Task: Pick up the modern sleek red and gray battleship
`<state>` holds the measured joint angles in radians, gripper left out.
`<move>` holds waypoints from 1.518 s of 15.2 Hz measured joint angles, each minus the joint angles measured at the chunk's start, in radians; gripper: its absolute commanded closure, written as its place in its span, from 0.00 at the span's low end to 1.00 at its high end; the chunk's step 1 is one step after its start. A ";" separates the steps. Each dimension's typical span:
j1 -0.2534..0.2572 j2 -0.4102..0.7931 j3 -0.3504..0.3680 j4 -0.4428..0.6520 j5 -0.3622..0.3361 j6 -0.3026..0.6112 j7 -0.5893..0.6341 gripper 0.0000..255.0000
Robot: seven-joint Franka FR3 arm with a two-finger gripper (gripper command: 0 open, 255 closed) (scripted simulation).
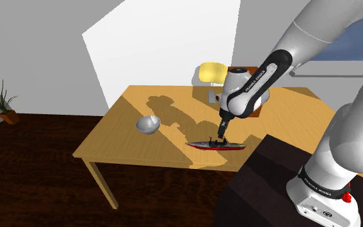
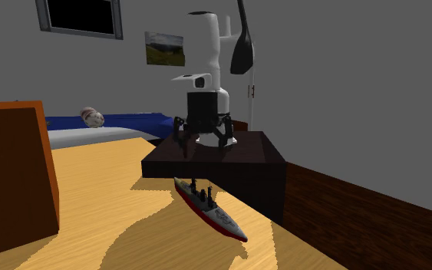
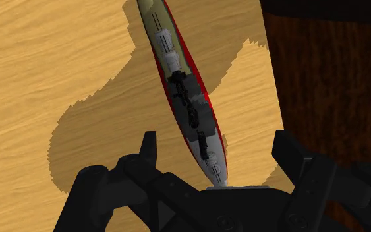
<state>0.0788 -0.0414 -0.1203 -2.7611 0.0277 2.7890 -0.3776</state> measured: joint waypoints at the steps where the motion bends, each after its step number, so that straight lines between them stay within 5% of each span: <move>1: 0.003 0.055 0.001 0.015 0.019 0.048 -0.022 0.00; 11: -0.041 0.319 0.074 0.088 0.125 0.257 -0.120 0.00; 12: -0.044 0.325 0.077 0.090 0.127 0.262 -0.122 1.00; 23: -0.044 0.322 0.077 0.089 0.127 0.261 -0.122 1.00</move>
<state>0.0350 0.2809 -0.0435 -2.6717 0.1548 3.0500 -0.5000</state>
